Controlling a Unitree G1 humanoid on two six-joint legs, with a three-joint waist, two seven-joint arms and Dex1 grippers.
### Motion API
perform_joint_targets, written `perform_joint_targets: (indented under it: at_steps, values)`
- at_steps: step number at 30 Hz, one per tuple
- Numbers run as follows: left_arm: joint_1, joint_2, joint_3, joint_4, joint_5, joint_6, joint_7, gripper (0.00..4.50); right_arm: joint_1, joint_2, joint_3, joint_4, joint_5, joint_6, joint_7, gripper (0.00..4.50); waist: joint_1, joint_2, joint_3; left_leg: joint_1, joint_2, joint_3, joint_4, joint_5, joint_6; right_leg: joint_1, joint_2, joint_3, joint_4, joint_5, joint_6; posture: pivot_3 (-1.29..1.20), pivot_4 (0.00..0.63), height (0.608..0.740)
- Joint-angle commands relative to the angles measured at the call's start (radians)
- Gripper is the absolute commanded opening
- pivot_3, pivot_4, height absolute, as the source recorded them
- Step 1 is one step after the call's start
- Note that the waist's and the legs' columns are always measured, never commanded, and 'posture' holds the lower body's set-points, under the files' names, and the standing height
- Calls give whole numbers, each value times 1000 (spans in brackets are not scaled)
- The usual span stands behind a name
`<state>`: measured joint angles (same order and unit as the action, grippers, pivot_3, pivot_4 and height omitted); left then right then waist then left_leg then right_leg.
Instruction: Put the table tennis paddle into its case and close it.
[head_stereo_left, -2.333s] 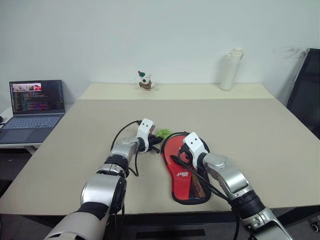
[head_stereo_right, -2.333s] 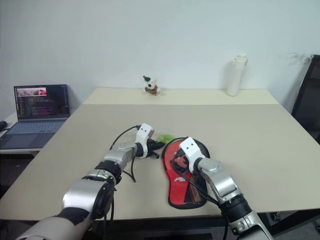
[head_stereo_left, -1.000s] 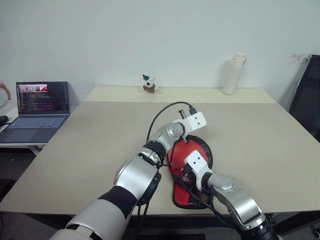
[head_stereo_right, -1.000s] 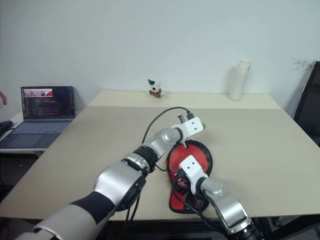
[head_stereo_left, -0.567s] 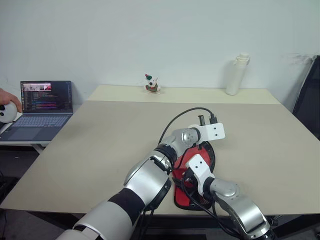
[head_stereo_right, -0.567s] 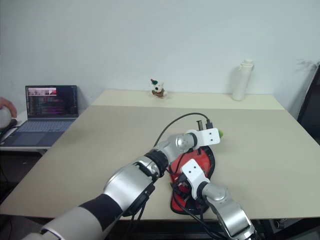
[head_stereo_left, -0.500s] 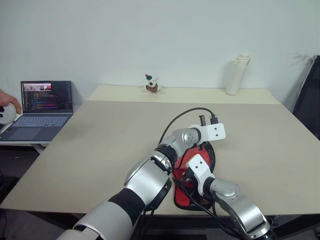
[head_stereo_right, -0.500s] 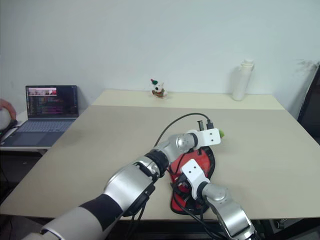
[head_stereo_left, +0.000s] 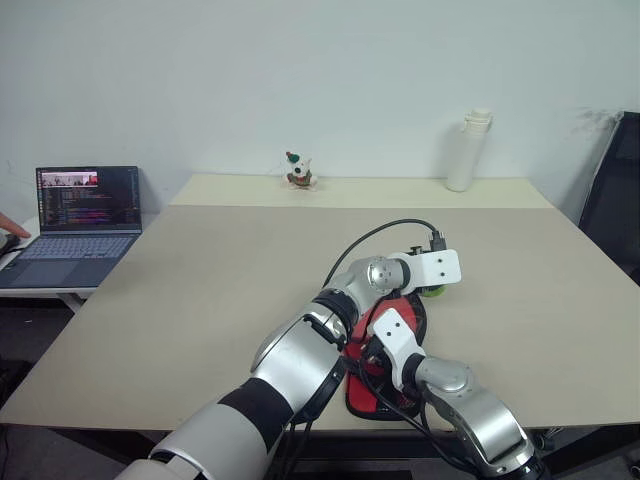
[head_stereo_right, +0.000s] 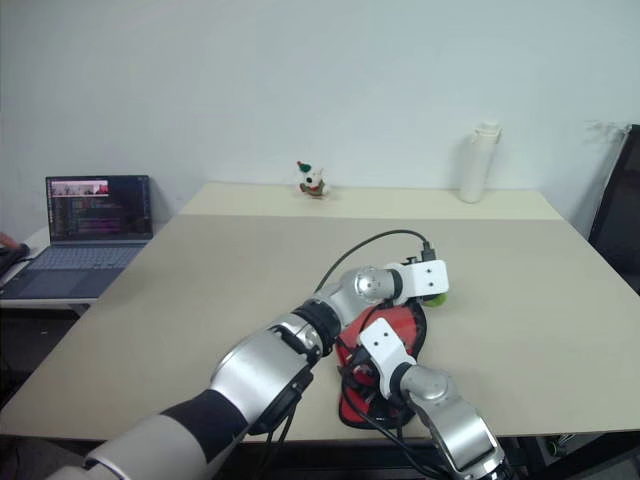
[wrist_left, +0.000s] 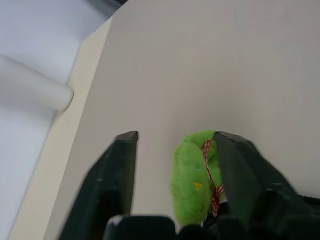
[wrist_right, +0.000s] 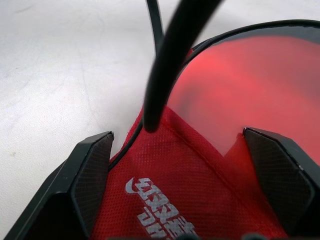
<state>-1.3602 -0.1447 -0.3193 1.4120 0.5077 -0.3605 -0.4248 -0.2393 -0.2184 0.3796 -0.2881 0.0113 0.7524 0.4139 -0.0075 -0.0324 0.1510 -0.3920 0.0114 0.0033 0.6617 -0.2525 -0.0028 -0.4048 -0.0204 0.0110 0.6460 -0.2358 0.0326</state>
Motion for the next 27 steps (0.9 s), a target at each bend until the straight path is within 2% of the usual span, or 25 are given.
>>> perform_joint_targets:
  at_steps: [1, 7, 12, 15, 19, 22, 25, 27]
  values:
    - [-23, -12, 15, -47, -21, -36, 22, 3994, 40, -8, 55, 177, 8, 91, 34, 4500, -2, 0, -1, 0, 0, 0, 0, 0, 0, 0, 0, 0, 0, 0, 0, 0, 150, 740]
    - [-50, 78, 116, -62, -110, -36, 62, 3994, -14, -21, 0, 138, 44, 112, 64, 4500, -19, 0, -2, 3, 1, 0, 1, 0, 0, 1, 0, 1, 2, 1, 1, 0, 150, 740]
    - [-54, 178, 203, -78, -189, -21, 49, 3994, -35, -58, -76, 4, 119, 170, 109, 4500, -21, 1, -2, 0, 1, 0, -1, 0, 0, -1, 0, 1, 1, 1, 1, 0, 150, 740]
    - [-31, 227, 248, -94, -245, -31, -26, 3994, -32, -82, -132, -123, 196, 229, 141, 4500, -18, 1, 0, -5, 1, -1, -1, 0, 0, -4, -1, 0, -1, 1, 1, 0, 150, 740]
    - [58, 297, 370, -143, -434, 1, -407, 3994, -15, -150, -261, -307, 318, 302, 198, 4500, -13, 3, 5, -8, 0, 0, 0, 0, 0, -6, -3, 0, -1, 1, 1, 0, 150, 740]
    - [137, 339, 387, -199, -500, 46, -620, 3994, -13, -189, -386, -382, 413, 370, 215, 4500, -19, 5, 13, -8, 0, 1, 0, 0, 0, -7, -3, 1, -1, 1, 0, 0, 150, 740]
    - [215, 351, 365, -267, -524, 84, -739, 3994, -18, -221, -501, -407, 476, 407, 210, 4500, -19, 4, 15, -8, 1, -1, 0, 0, 0, -7, -1, 0, 0, 1, 0, 0, 150, 740]
    - [264, 345, 339, -298, -512, 94, -751, 3994, -25, -253, -550, -383, 473, 398, 190, 4500, -18, 4, 16, -8, 1, -2, 0, 0, 0, -7, -1, -1, 0, 1, 0, 0, 150, 740]
